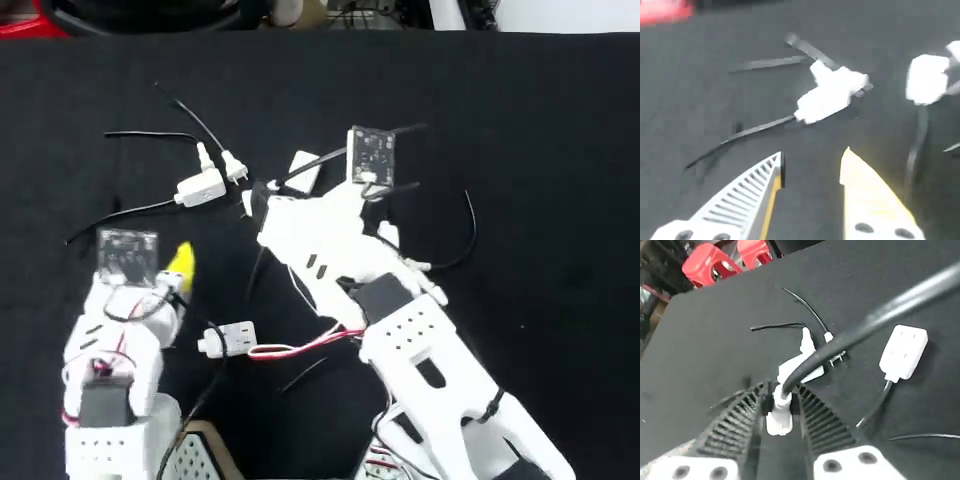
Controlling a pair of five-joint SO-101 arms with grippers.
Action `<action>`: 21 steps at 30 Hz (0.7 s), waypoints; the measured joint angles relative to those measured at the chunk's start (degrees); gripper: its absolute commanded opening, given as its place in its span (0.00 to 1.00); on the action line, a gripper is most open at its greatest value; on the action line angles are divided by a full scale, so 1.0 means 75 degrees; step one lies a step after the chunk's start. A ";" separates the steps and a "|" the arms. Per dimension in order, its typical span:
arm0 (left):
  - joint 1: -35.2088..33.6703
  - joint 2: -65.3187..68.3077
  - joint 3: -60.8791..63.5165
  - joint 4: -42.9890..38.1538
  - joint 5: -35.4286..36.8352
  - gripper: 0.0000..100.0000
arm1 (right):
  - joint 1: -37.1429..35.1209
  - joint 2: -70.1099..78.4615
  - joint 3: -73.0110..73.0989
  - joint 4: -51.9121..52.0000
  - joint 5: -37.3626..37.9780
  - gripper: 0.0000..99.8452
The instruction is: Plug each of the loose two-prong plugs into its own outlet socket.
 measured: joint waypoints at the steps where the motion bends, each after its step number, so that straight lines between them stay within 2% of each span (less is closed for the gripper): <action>1: 0.0223 0.0047 0.0094 -0.0012 0.0000 0.20 | 0.0000 0.0000 0.0023 -0.0023 -0.0117 0.01; 11: 0.1524 -0.0270 0.0258 -0.0434 0.0035 0.20 | -0.0363 0.0000 0.0258 -0.0035 -0.0621 0.01; 16: 0.1582 -0.0270 0.0258 -0.0445 0.0035 0.20 | -0.0563 0.0000 0.0492 -0.0035 -0.0621 0.01; 21: 0.1102 -0.0270 0.0434 -0.0797 0.0070 0.20 | -0.0844 -0.0012 0.0539 0.0305 -0.0621 0.01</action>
